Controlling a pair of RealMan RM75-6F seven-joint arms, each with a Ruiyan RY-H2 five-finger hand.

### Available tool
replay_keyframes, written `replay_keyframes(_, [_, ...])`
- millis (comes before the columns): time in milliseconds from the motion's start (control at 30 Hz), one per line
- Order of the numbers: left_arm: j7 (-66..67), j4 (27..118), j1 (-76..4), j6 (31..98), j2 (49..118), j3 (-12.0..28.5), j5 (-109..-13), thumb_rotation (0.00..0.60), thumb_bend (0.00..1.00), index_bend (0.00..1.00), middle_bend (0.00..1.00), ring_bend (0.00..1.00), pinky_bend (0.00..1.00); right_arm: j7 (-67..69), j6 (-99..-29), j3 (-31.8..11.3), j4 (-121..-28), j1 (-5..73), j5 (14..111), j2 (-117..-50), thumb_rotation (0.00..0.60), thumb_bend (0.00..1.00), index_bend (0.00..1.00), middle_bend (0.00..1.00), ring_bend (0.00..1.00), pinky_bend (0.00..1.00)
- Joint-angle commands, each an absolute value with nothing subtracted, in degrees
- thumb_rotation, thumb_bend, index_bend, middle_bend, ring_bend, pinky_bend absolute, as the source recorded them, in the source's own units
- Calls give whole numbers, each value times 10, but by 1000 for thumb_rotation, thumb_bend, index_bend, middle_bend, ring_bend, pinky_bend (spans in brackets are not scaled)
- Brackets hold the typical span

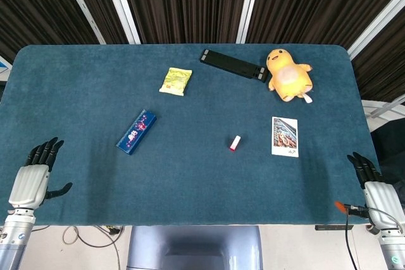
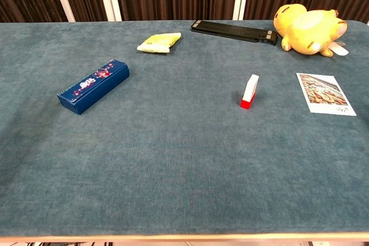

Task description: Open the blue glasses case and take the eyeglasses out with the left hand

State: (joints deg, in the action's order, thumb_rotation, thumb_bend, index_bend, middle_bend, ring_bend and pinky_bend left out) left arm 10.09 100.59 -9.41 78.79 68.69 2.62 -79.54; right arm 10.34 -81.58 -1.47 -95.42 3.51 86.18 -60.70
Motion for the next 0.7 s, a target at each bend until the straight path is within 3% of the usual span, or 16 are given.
replay_keyframes(33, [127, 1019, -107, 781, 694, 40, -783, 600, 152, 0, 0, 0, 61, 106, -810, -15, -959, 36, 857, -605, 600, 102, 0, 0, 0, 199])
replay_keyframes(433, [266, 1003, -237, 682, 804, 138, -643, 600, 156, 0, 0, 0, 61, 119, -795, -15, -971, 39, 843, -596, 600, 104, 0, 0, 0, 199])
replay_keyframes(700, [333, 929, -313, 645, 894, 166, -573, 600, 163, 0, 0, 0, 61, 123, -788, -16, -977, 40, 836, -591, 600, 105, 0, 0, 0, 199])
